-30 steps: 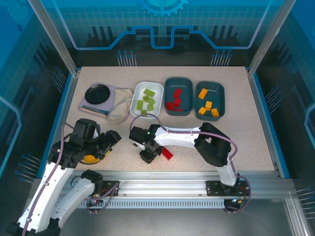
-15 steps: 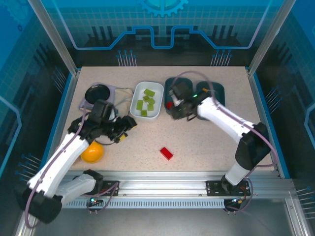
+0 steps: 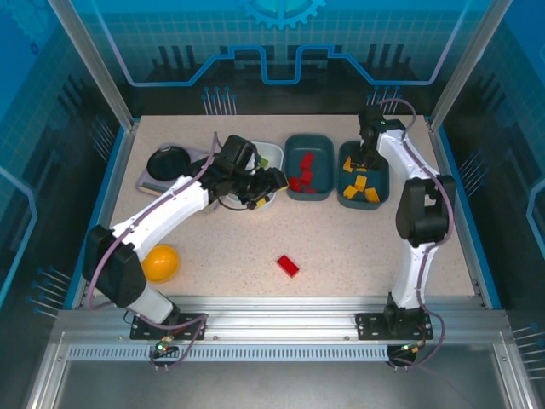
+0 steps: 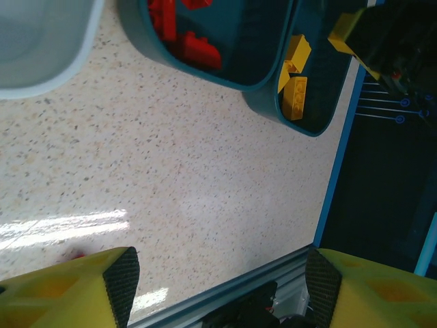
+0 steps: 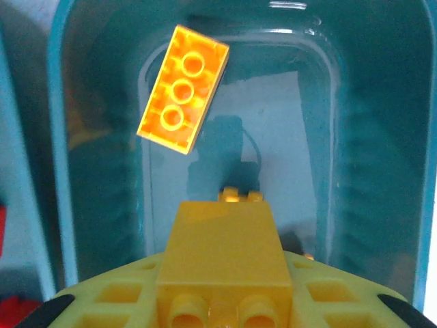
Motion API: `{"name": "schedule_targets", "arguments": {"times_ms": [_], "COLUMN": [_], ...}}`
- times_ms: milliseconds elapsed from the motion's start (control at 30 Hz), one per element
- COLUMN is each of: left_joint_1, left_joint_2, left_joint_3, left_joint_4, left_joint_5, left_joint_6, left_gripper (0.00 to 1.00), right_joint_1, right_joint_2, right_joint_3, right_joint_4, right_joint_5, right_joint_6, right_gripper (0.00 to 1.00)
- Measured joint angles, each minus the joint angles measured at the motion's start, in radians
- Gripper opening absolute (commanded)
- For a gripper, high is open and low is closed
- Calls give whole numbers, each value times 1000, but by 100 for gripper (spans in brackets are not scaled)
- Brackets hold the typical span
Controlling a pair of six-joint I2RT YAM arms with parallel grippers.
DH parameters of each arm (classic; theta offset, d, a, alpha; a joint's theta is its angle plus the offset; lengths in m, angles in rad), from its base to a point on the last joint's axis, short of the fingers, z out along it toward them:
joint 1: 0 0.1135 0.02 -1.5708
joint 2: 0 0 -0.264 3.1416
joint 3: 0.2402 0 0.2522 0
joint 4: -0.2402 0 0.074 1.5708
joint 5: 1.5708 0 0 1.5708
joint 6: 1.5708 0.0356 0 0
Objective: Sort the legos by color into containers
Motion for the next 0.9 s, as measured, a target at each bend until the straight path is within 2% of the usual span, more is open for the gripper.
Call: {"name": "schedule_targets", "arguments": {"times_ms": [233,400,567,633,767,900], "left_joint_1": [-15,-28,-32,-32,-32,-32], "left_joint_2": [84,103,103,103,88,-3], "left_joint_3": [63,73,73,73,73,30], "left_joint_4": [2,-5,-24,-34,-79,-112], "left_joint_5": [3,3,2,1,-42,-104], "left_joint_6": [13,26,30,32,45,52], "left_gripper": [70,70,70,69,70,70], "right_joint_1": [-32,-36,-36,-35,-17,80], "right_joint_2": [198,235,235,233,148,-106], "right_joint_3": [220,242,242,242,174,-50], "right_joint_4": [-63,-95,-110,-114,-85,9], "right_joint_5": [1,3,0,-1,-4,-18], "right_joint_6": [19,31,36,26,-10,-76], "right_gripper": [38,46,62,64,66,72]}}
